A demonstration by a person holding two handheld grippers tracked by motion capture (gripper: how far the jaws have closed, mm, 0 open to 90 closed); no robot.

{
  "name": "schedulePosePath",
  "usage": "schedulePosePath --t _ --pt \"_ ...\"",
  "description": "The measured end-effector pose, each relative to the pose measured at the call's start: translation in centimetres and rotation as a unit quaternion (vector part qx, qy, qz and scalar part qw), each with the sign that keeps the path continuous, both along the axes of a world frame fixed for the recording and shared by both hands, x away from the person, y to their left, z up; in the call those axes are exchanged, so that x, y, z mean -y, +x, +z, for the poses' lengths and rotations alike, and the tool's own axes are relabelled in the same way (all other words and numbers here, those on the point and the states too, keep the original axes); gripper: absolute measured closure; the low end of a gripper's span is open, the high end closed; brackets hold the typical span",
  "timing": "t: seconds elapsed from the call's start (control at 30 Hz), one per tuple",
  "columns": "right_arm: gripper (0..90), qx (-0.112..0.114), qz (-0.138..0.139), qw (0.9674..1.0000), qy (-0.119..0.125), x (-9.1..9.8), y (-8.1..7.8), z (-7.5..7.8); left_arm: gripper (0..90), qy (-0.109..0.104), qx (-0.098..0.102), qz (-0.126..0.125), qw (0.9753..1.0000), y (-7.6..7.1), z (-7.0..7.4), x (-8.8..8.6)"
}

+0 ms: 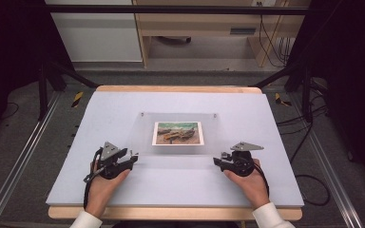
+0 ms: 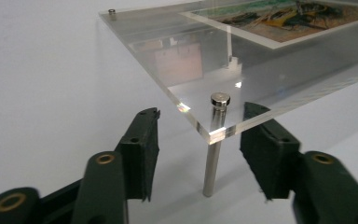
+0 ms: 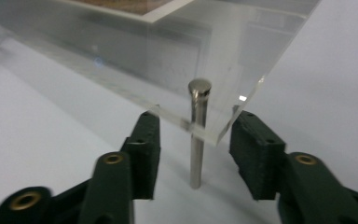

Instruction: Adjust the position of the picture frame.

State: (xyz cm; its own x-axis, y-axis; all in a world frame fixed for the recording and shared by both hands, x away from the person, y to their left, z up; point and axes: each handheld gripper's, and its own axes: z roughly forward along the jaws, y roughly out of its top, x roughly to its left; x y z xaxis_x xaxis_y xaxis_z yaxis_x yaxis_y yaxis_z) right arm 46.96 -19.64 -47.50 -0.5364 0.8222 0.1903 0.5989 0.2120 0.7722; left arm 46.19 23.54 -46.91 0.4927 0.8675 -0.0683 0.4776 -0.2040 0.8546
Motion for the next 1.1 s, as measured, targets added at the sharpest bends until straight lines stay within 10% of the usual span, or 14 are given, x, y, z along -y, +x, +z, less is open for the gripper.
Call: schedulePosePath --t 0.5,1.1 --pt "16.9 0.021 -0.013 0.9997 0.005 1.6 -2.6 1.3 14.1 -0.025 -0.002 -0.026 0.9993 -1.5 1.3 -1.2" --pt "12.6 0.079 -0.039 0.996 0.015 2.6 -3.2 3.5 6.4 -0.055 0.022 -0.025 0.9979 -1.7 3.3 -1.9"
